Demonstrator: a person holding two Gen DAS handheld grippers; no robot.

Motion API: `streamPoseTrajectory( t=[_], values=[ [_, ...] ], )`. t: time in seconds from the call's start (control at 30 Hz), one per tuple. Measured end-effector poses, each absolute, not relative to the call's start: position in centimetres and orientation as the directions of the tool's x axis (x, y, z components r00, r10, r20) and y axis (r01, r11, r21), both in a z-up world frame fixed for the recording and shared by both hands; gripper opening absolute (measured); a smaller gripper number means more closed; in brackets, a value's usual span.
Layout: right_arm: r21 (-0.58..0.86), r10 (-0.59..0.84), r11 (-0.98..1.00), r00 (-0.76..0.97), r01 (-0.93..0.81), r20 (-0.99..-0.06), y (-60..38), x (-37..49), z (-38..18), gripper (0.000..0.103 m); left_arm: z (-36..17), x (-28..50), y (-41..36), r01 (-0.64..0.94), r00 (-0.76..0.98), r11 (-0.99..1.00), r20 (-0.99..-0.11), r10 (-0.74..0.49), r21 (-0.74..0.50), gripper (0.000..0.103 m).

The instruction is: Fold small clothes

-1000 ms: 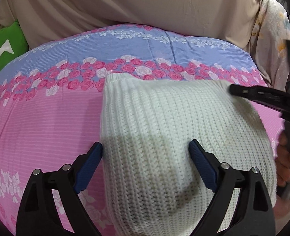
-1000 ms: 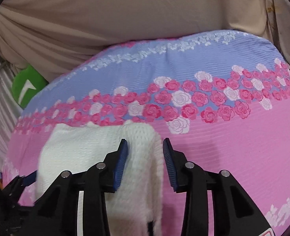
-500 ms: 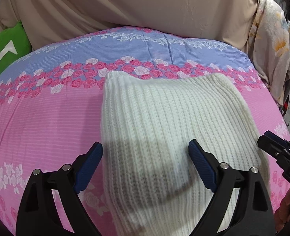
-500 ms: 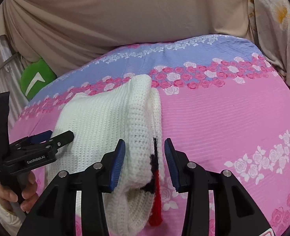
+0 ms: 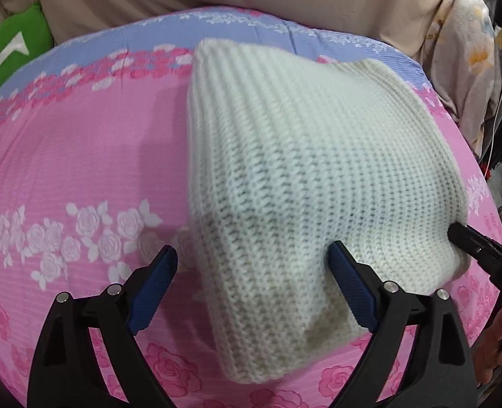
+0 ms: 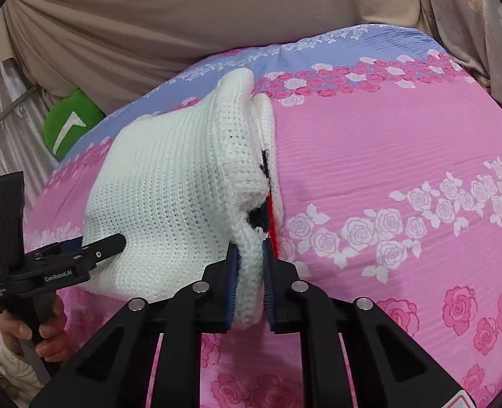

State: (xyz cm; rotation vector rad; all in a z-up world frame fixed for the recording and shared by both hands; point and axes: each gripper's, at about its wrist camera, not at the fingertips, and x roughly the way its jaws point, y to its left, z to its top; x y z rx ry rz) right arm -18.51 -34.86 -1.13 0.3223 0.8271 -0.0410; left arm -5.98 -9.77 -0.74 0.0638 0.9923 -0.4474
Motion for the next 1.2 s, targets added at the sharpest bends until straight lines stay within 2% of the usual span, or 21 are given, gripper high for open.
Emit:
streamPoseTrajectory(
  t=[0.07, 0.13, 0.17, 0.2, 0.23, 0.3, 0.4, 0.53, 0.6, 0.83, 1.2],
  values=[
    [0.242, 0.09, 0.959, 0.651, 0.147, -0.753, -34.7, -17.7, -2.5, 0.016, -0.8, -5.9, -9.6, 0.382, 0.453, 0.909, -0.822, -0.344, -0.169, 0.089],
    [0.216, 0.072, 0.966, 0.648, 0.145, -0.758, -34.4, -17.6, -1.8, 0.027, 0.2, -5.9, -9.3, 0.384, 0.455, 0.903, -0.812, -0.366, -0.192, 0.087],
    [0.21, 0.066, 0.967, 0.655, 0.144, -0.753, -34.3, -17.7, -1.2, 0.03, 0.8, -5.9, -9.2, 0.386, 0.465, 0.901, -0.801, -0.378, -0.201, 0.088],
    [0.217, 0.066, 0.966, 0.672, 0.143, -0.737, -34.4, -17.7, -0.4, 0.04, 1.5, -5.8, -9.1, 0.386, 0.476, 0.899, -0.789, -0.387, -0.208, 0.092],
    [0.231, 0.072, 0.963, 0.687, 0.142, -0.723, -34.6, -17.6, 0.2, 0.055, 2.2, -5.5, -8.9, 0.385, 0.492, 0.896, -0.772, -0.402, -0.221, 0.095],
    [0.264, 0.094, 0.955, 0.712, 0.132, -0.695, -35.2, -17.1, 1.0, 0.071, 2.7, -4.5, -8.8, 0.376, 0.502, 0.896, -0.761, -0.411, -0.236, 0.095],
    [0.295, 0.118, 0.946, 0.709, 0.132, -0.695, -35.8, -15.2, 0.9, 0.073, 2.0, -2.0, -8.8, 0.339, 0.466, 0.892, -0.77, -0.436, -0.3, 0.096],
    [0.384, 0.211, 0.915, 0.668, 0.122, -0.714, -36.4, -12.3, -1.0, 0.073, 0.0, 0.5, -8.5, 0.274, 0.356, 0.842, -0.765, -0.537, -0.464, 0.096],
    [0.415, 0.246, 0.903, 0.655, 0.114, -0.714, -36.3, -11.5, -1.7, 0.075, -0.5, 0.8, -8.7, 0.268, 0.336, 0.831, -0.761, -0.554, -0.487, 0.097],
    [0.465, 0.307, 0.881, 0.639, 0.09, -0.706, -36.3, -9.2, -2.5, 0.081, -0.6, 1.5, -10.7, 0.304, 0.345, 0.84, -0.77, -0.537, -0.45, 0.098],
    [0.467, 0.33, 0.883, 0.65, 0.042, -0.684, -36.6, -7.7, -2.6, 0.081, -0.5, 2.2, -12.4, 0.32, 0.414, 0.876, -0.778, -0.472, -0.361, 0.098]
  ],
)
